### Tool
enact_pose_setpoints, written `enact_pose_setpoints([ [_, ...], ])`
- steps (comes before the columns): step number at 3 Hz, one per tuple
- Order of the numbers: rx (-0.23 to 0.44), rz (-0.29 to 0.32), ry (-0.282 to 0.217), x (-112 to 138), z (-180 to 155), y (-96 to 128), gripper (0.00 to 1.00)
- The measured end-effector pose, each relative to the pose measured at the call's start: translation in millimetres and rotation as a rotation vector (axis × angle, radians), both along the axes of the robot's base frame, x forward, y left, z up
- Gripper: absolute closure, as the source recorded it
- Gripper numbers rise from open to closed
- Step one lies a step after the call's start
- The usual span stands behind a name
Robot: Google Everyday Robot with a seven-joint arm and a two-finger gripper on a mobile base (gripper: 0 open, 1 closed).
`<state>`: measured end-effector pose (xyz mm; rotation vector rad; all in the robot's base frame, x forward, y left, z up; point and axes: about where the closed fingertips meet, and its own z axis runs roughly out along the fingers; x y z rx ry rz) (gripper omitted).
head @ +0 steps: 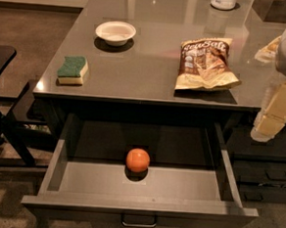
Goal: Pick orange from top drawer and place on counter
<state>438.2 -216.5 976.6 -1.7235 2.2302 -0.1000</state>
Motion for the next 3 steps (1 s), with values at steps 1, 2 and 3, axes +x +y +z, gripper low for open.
enact_pose_setpoints([
  [1,0.009,0.003,-0.012,-1,-1,2,0.00],
  [2,0.072,0.001,0.002,-4,-29,13,0.00],
  [3,0.129,-0.004,0.034,-3,-62,24,0.00],
])
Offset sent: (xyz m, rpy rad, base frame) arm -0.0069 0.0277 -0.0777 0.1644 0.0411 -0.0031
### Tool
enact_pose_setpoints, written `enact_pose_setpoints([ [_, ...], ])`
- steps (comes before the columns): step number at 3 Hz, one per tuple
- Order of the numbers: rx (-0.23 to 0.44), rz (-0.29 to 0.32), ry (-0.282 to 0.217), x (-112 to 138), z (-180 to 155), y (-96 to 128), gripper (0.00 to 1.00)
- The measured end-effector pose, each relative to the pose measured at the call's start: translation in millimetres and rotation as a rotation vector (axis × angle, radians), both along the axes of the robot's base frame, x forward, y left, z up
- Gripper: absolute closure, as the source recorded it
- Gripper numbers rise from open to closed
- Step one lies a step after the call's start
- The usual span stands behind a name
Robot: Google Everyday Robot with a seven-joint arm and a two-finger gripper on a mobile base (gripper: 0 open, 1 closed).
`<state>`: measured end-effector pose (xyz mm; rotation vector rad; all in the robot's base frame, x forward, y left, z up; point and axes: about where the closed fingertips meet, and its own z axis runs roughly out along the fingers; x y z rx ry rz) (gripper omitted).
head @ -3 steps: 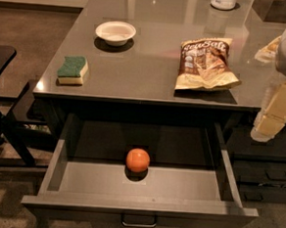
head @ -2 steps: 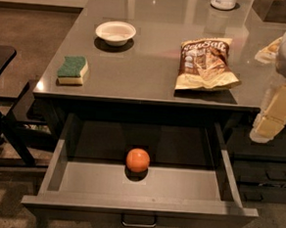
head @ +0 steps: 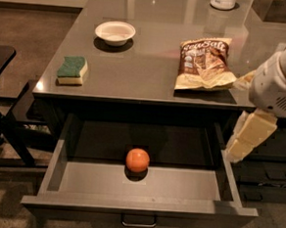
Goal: Pick orange from top drawer and place on counter
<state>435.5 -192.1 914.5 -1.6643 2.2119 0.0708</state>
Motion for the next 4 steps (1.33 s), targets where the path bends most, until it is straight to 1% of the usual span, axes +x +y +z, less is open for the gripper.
enact_pose_setpoints([
  [1,0.029,0.003,0.087,-5,-34,19,0.00],
  [2,0.029,0.003,0.087,-5,-34,19,0.00],
  [3,0.080,0.006,0.108,-6,-64,29,0.00],
  [4,0.144,0.002,0.132,-2,-104,43,0.00],
])
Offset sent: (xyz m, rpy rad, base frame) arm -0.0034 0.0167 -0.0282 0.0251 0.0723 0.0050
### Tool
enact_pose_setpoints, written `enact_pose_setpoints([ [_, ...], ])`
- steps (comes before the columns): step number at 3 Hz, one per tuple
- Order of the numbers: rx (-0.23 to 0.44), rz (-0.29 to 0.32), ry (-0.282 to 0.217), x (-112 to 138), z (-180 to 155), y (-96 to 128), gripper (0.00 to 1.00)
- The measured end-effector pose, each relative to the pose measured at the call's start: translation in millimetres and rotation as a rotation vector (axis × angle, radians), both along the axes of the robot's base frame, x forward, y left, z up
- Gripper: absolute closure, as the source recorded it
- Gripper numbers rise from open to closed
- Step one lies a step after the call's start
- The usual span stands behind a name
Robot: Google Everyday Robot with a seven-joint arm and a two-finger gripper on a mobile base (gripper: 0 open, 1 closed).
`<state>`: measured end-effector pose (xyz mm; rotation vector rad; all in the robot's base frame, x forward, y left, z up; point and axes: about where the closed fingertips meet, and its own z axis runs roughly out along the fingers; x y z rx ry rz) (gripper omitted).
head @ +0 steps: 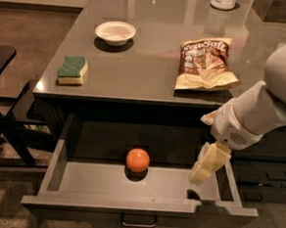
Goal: Pick orange from top drawer and place on counter
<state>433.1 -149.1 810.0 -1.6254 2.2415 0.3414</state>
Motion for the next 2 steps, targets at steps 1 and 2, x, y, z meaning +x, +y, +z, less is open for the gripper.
enact_pose_setpoints([
  [1,0.045,-0.004,0.036,5.6,-32.4,12.9,0.00],
  [2,0.046,-0.005,0.037,6.1,-33.5,12.9,0.00],
])
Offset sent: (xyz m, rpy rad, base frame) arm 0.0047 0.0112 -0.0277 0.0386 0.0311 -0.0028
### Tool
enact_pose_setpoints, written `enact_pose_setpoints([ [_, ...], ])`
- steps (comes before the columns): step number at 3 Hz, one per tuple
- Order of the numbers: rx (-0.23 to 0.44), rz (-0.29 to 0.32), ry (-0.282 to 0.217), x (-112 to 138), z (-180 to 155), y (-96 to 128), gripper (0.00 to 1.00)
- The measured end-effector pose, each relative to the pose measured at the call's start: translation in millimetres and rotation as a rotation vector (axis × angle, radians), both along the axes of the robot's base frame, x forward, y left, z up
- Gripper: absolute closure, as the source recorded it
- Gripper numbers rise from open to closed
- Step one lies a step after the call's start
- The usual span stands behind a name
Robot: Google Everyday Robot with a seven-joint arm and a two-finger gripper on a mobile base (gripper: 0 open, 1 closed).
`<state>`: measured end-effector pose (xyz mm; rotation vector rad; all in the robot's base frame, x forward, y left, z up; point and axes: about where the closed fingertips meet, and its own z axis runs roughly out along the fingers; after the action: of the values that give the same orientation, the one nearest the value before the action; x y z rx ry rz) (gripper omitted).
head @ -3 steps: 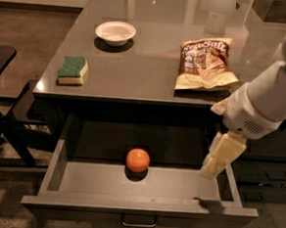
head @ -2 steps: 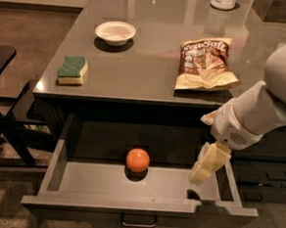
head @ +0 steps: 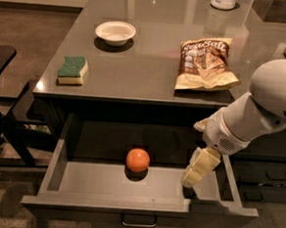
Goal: Pick orange from top drawer and place on counter
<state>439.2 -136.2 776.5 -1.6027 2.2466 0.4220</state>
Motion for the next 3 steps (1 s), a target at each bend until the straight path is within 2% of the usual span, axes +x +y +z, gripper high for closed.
enact_pose_setpoints([
  [1,0.031,-0.010,0.009,-4,-13,4,0.00],
  [2,0.088,-0.011,0.002,-4,-45,21,0.00],
  [3,0.144,-0.027,-0.037,11,-70,38,0.00],
])
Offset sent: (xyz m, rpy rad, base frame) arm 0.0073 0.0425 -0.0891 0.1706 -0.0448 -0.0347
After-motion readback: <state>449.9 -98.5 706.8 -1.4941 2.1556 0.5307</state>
